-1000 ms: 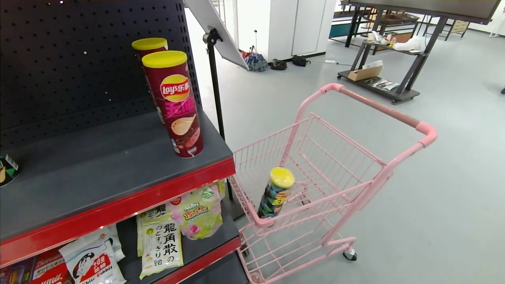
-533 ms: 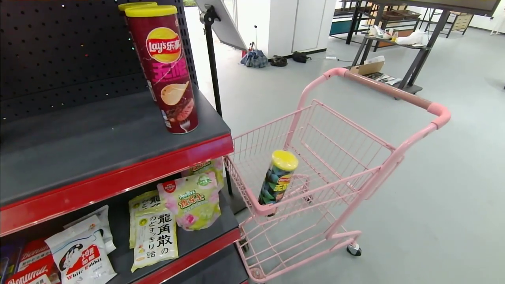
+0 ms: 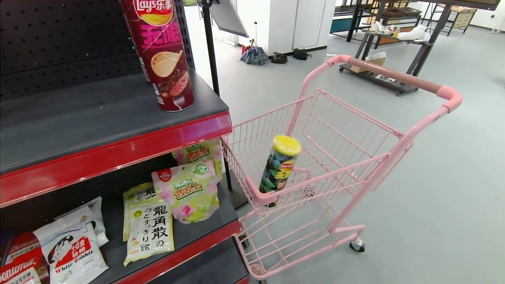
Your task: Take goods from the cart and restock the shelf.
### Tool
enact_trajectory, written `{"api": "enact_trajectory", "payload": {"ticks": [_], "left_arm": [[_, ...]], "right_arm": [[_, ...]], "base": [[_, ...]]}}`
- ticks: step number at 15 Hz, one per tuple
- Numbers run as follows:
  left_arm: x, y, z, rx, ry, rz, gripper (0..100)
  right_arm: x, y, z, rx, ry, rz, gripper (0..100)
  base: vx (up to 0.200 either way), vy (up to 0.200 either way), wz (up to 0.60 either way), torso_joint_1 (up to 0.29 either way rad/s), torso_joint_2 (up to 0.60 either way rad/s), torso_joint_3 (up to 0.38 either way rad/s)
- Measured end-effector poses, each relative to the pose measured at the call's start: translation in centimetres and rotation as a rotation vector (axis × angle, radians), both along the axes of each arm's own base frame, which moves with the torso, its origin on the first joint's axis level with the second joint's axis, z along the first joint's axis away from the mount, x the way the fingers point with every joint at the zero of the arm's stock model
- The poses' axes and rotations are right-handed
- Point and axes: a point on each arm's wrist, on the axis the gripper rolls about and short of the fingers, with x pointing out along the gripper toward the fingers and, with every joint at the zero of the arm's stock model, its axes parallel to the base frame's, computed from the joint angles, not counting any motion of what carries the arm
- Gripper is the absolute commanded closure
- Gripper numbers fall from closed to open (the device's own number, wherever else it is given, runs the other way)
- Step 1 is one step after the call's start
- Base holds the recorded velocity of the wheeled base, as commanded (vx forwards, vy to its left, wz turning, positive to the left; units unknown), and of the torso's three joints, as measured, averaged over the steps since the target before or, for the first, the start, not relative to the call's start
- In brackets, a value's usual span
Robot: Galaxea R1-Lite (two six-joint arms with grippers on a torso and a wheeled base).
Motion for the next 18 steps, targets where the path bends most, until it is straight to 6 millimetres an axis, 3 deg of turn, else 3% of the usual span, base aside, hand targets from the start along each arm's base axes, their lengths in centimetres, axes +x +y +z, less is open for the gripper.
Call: {"api": "enact_trajectory", "payload": {"ticks": [2,3,6,8,10,12,14,18], "left_arm": [[0.0,0.0,0.0,0.000,0.000,0.002,0],[0.0,0.0,0.0,0.000,0.000,0.003,0],[0.0,0.0,0.0,0.001,0.000,0.003,0],[0.0,0.0,0.0,0.001,0.000,0.003,0],[0.0,0.0,0.0,0.001,0.000,0.003,0],[0.0,0.0,0.0,0.001,0.000,0.003,0],[0.0,0.0,0.0,0.001,0.000,0.003,0],[0.0,0.0,0.0,0.001,0.000,0.003,0]], "right_arm": [[0.0,0.0,0.4,0.003,-0.003,0.020,0],[-0.1,0.0,1.6,0.019,-0.023,0.034,0],[0.6,0.1,8.8,0.111,-0.059,0.081,0],[4.0,0.3,13.5,0.151,-0.014,0.122,0],[10.2,1.1,16.0,0.177,0.042,0.180,0],[16.5,2.8,15.6,0.193,0.109,0.250,0],[21.8,5.3,13.8,0.196,0.181,0.323,0],[28.3,9.9,9.9,0.183,0.308,0.409,0]], "base": [[0.000,0.000,0.00,0.000,0.00,0.000],[0.000,0.000,0.00,0.000,0.00,0.000],[0.000,0.000,0.00,0.000,0.00,0.000],[0.000,0.000,0.00,0.000,0.00,0.000],[0.000,0.000,0.00,0.000,0.00,0.000],[0.000,0.000,0.00,0.000,0.00,0.000],[0.000,0.000,0.00,0.000,0.00,0.000],[0.000,0.000,0.00,0.000,0.00,0.000]]}}
